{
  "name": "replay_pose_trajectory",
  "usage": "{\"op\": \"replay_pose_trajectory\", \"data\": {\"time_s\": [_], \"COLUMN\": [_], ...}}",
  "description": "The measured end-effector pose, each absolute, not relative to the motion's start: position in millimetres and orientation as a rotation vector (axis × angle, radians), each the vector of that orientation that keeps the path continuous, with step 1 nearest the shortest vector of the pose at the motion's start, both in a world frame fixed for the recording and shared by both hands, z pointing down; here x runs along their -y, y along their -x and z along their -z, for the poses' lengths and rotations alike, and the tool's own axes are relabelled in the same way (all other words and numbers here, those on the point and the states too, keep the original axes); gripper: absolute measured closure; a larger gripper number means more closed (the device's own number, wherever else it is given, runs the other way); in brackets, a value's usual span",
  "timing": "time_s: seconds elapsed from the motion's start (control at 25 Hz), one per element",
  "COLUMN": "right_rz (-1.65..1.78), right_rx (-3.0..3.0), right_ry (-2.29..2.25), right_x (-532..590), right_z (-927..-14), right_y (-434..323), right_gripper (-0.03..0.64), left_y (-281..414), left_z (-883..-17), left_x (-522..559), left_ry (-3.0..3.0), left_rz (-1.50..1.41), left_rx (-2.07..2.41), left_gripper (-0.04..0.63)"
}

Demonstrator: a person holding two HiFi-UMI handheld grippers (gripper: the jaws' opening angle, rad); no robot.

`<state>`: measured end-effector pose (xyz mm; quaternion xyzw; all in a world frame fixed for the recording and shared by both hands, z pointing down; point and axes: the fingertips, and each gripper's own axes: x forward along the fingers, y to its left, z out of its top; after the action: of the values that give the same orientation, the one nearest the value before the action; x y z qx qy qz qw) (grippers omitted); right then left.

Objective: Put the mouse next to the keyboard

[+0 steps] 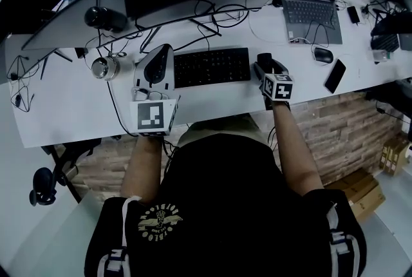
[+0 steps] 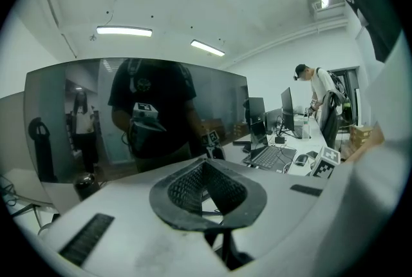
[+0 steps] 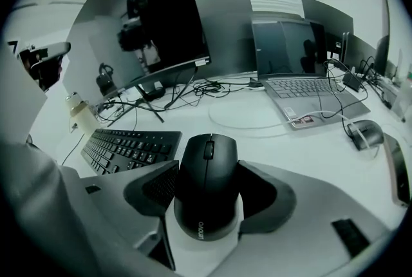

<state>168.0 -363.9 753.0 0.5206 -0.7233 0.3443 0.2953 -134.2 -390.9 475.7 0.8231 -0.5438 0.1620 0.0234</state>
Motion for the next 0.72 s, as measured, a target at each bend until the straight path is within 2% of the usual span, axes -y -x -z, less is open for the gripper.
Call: {"op": "replay_pose_trajectory", "data": {"time_s": [0.72], "right_rz": [-0.909], "right_rx": [1.898], "right_ry": [-1.413], "right_x": [367], "right_z": [-758], "right_y": [-173], "right_gripper": [0.31], "left_y": [156], "left_z": [-455], "left_x": [380], "left_ry": [-2.523], "left_rz": [-0.502], "left_rx": [1.748], "left_gripper": [0.594]}}
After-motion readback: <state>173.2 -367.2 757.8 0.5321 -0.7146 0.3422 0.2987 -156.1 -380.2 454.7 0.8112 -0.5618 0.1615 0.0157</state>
